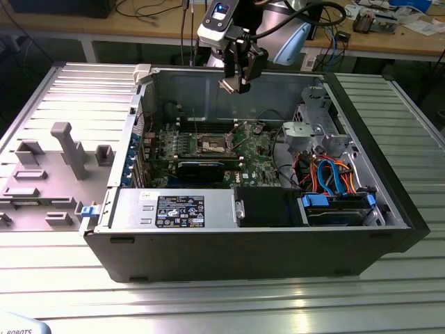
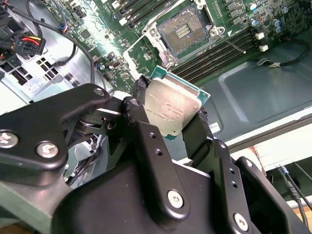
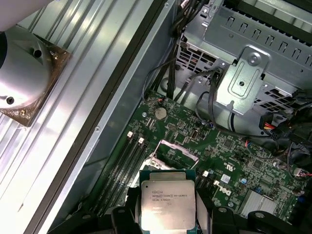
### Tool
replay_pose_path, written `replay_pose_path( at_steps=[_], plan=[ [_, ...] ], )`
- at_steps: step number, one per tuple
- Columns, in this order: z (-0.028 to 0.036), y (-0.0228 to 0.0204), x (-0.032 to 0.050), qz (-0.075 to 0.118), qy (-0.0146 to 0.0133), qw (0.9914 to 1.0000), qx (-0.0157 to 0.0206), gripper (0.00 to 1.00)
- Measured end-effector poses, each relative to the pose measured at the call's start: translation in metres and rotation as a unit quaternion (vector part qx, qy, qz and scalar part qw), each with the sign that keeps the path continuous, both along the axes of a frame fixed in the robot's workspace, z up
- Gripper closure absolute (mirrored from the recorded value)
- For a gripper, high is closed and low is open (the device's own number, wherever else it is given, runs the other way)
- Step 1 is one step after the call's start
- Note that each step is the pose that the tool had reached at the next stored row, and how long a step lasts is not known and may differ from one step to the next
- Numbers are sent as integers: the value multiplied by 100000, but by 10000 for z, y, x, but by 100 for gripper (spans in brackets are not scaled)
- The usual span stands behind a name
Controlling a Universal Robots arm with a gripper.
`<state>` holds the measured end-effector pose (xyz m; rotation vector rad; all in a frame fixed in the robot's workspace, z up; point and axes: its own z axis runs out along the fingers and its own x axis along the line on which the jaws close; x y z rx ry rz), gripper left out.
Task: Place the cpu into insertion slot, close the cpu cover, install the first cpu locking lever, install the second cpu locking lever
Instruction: 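Place the cpu into insertion slot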
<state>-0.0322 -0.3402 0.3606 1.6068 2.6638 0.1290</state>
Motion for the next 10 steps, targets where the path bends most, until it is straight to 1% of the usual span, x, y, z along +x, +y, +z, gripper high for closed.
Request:
replay_pose_path(
  at_steps=[3, 4, 5, 6, 8, 9, 10],
  plan=[
    [0, 0, 0, -689, 2, 99998, -3, 46],
    [0, 0, 0, -1128, 0, 99994, 1, 46],
    [-1, 0, 0, -2097, 1, 99978, -2, 46],
    [-1, 0, 0, -3443, 1, 99941, -1, 46],
    [-2, 0, 0, -6184, 4, 99809, -3, 46],
    [-2, 0, 0, -6640, 5, 99779, 2, 46],
    [-2, 0, 0, -6645, 4, 99779, -5, 46]
  ],
)
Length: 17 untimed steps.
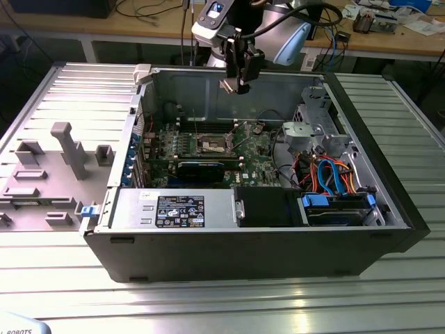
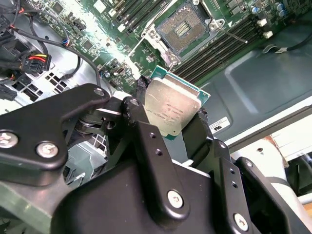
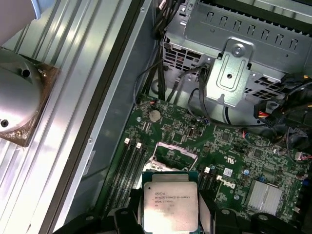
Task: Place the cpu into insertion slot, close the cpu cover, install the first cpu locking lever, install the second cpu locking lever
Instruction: 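Place the cpu into insertion slot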
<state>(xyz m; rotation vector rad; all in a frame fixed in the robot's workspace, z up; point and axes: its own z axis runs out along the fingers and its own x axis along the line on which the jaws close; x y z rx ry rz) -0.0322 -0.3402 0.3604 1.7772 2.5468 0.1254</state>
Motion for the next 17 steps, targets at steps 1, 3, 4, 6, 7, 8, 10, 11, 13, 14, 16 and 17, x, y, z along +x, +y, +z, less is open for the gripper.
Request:
replay_pose_path(
  at_steps=[1, 3, 4, 6, 7, 8, 10, 11, 13, 14, 16, 17],
  plan=[
    [0, 0, 0, -11, -3, 100000, 2, 46],
    [0, 0, 0, -13, -3, 100000, 3, 46],
    [0, 0, 0, -13, -1, 100000, 5, 46],
    [0, 0, 0, -16, -2, 100000, 5, 46],
    [0, 0, 0, -18, -4, 100000, 2, 46],
    [0, 0, 0, -19, -3, 100000, 3, 46],
    [0, 0, 0, -24, -1, 100000, 3, 46],
    [0, 0, 0, -49, -4, 100000, 5, 46],
    [0, 0, 0, -388, -3, 99999, 1, 46],
    [-1, 0, 0, -707, -3, 99998, 5, 46],
    [-1, 0, 0, -1540, -4, 99988, 4, 46],
    [-1, 0, 0, -2082, -3, 99978, 5, 46]
  ],
)
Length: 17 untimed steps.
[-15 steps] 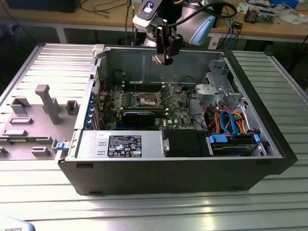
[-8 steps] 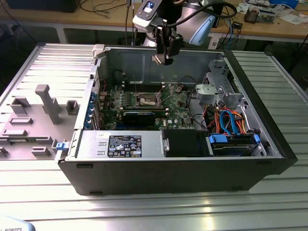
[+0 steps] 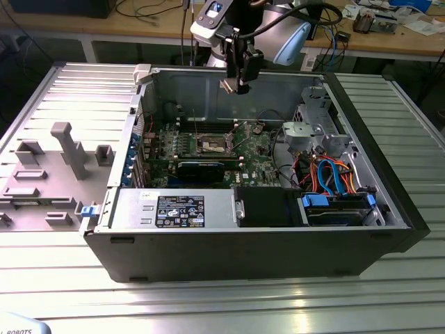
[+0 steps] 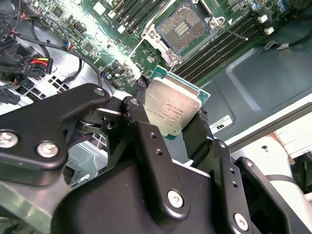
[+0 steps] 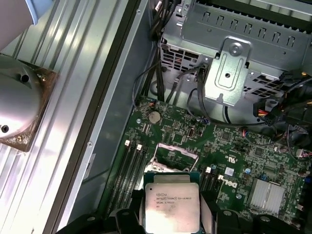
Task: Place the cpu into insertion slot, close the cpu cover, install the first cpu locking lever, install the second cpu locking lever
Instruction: 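Place the cpu into insertion slot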
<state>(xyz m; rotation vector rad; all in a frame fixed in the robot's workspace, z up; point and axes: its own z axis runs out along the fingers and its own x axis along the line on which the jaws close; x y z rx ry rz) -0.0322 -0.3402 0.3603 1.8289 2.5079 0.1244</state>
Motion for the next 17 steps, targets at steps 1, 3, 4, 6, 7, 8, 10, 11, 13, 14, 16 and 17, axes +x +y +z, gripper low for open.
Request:
replay_pose_path(
  at_steps=[1, 3, 4, 6, 7, 8, 10, 11, 13, 14, 16, 17],
  plan=[
    [0, 0, 0, -630, 2, 99998, -3, 46],
    [-1, 0, 0, -2084, 0, 99978, 0, 46],
    [-1, 0, 0, -2619, 0, 99966, -1, 46],
    [-1, 0, 0, -3957, 2, 99922, -1, 46],
    [-1, 0, 0, -4299, 4, 99908, -1, 46],
    [-1, 0, 0, -4317, 2, 99907, -2, 46],
    [-1, 0, 0, -4329, 1, 99906, -2, 46],
    [-1, 0, 0, -4331, 0, 99906, -1, 46],
    [-1, 0, 0, -4333, 1, 99906, -3, 46],
    [-1, 0, 0, -4336, 1, 99906, -4, 46],
    [-1, 0, 0, -4342, 1, 99906, -2, 46],
    [-1, 0, 0, -4355, 2, 99905, -1, 46]
  ],
)
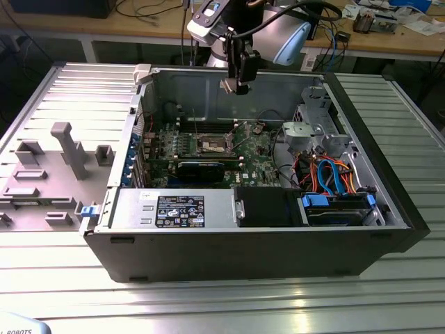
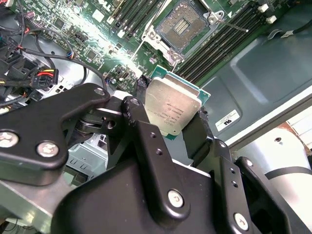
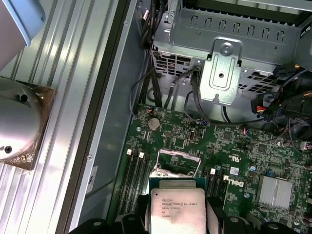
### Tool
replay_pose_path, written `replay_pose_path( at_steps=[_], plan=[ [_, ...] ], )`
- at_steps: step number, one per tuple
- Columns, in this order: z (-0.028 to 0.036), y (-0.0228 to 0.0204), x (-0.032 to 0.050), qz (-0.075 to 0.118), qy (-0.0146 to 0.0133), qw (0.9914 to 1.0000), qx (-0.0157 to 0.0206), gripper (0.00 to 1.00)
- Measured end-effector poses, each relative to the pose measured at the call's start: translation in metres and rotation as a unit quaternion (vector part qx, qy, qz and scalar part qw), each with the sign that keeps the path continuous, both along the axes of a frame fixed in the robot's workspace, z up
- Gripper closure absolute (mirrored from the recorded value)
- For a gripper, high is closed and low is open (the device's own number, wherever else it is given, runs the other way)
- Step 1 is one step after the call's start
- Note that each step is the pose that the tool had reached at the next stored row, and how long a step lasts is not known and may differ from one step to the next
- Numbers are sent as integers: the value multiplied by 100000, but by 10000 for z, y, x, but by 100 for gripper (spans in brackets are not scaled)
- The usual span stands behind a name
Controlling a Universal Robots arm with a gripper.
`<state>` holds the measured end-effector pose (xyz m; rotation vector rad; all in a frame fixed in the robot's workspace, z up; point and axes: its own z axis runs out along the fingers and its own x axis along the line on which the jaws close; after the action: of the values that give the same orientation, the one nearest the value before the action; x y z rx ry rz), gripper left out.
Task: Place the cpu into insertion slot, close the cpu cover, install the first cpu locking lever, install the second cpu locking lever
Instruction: 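Place the cpu into insertion slot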
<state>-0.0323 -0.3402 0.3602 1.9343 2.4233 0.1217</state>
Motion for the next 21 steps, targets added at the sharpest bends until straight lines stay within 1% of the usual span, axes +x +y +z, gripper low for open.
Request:
replay_pose_path(
  at_steps=[3, 6, 10, 11, 13, 21],
  plan=[
    [-1, 0, 0, -189, -2, 100000, 1, 46],
    [-2, 0, 0, -945, -2, 99996, 2, 46],
    [-3, 0, 0, -2398, -1, 99971, -1, 46],
    [-4, 0, 0, -3054, 1, 99953, 2, 46],
    [-3, 0, -1, -3570, 5, 99936, -2, 46],
    [-4, 0, -1, -3693, 0, 99932, 0, 46]
  ],
)
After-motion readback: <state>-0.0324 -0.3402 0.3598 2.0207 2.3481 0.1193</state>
